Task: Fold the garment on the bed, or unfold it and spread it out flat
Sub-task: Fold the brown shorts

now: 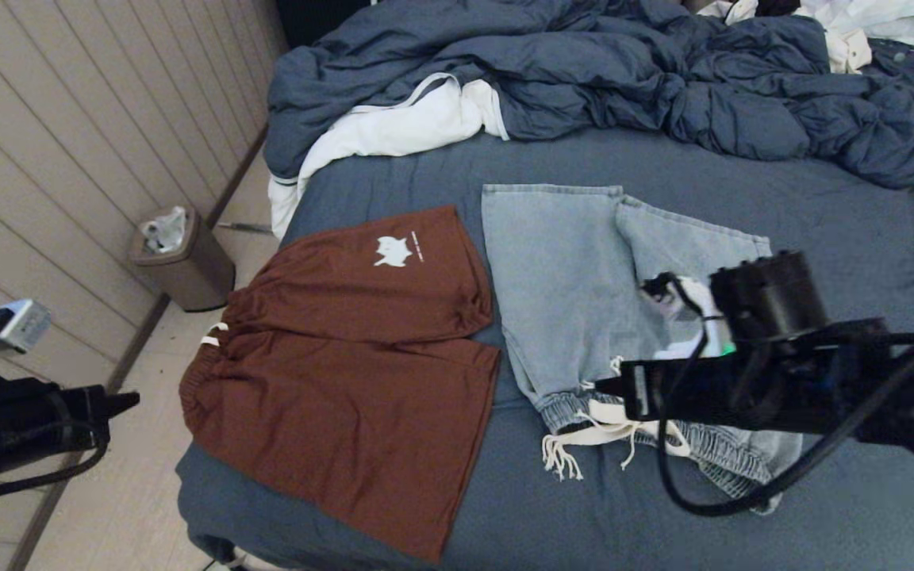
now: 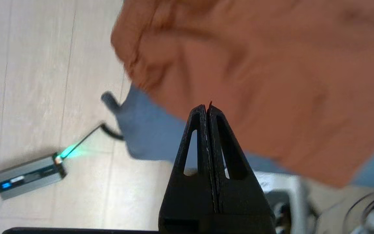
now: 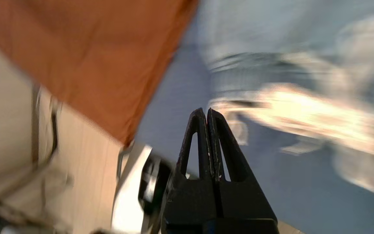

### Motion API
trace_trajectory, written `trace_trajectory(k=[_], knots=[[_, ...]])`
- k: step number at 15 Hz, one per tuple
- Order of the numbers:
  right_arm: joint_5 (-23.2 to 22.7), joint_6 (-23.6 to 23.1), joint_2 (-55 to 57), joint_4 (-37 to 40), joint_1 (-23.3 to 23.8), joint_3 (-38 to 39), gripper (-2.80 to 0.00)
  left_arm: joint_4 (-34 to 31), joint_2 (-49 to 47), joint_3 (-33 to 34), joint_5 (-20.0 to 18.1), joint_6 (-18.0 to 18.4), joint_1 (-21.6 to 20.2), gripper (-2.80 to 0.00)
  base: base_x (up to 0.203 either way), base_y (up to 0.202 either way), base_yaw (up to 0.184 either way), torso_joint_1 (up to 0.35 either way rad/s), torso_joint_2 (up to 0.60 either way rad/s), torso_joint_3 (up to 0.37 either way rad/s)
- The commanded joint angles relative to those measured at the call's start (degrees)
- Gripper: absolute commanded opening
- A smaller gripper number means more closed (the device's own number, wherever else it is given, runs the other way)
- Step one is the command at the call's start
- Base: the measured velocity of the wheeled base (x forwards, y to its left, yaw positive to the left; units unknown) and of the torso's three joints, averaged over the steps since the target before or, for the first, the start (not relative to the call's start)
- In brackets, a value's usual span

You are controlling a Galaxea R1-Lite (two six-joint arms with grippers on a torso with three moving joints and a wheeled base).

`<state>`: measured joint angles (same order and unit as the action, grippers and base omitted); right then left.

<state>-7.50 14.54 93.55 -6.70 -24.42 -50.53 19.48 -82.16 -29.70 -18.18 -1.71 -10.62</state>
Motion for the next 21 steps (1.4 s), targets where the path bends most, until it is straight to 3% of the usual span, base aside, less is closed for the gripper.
trace_trajectory(k=[1,6,10,11,14,17,21], knots=[[0.0,0.1,8.5,-0.6,-4.4,-1.7,-2.80,7.2,-7.9,3.6,-0.8,1.7,-1.8,-2.80,0.000,0.000,0.000,0.000,0.00,0.000],[0.1,0.1,16.2,-1.1,-14.0,-4.5,-2.80,27.2,-20.0,9.7,-4.9,4.4,-3.4,-2.80,0.000,0.000,0.000,0.000,0.00,0.000],[0.2,-0.1,20.2,-1.2,-15.4,-6.4,-2.80,40.6,-28.9,11.5,-5.5,5.2,-3.6,-2.80,0.000,0.000,0.000,0.000,0.00,0.000],[0.2,0.0,20.5,-1.1,-15.7,-7.0,-2.80,44.3,-31.5,11.5,-5.4,5.3,-3.8,0.00,0.000,0.000,0.000,0.000,0.00,0.000],[1.4,0.0,20.6,-1.0,-16.4,-7.8,-2.80,50.7,-37.4,10.2,-5.4,5.5,-5.9,0.00,0.000,0.000,0.000,0.000,0.00,0.000],[1.6,0.0,20.5,-1.0,-16.4,-7.7,-2.80,51.5,-42.2,6.3,-5.4,6.9,-10.4,0.00,0.000,0.000,0.000,0.000,0.00,0.000],[1.6,0.2,21.5,-1.3,-16.4,-7.9,-2.80,52.7,-49.3,2.7,-5.6,7.3,-11.1,0.00,0.000,0.000,0.000,0.000,0.00,0.000]])
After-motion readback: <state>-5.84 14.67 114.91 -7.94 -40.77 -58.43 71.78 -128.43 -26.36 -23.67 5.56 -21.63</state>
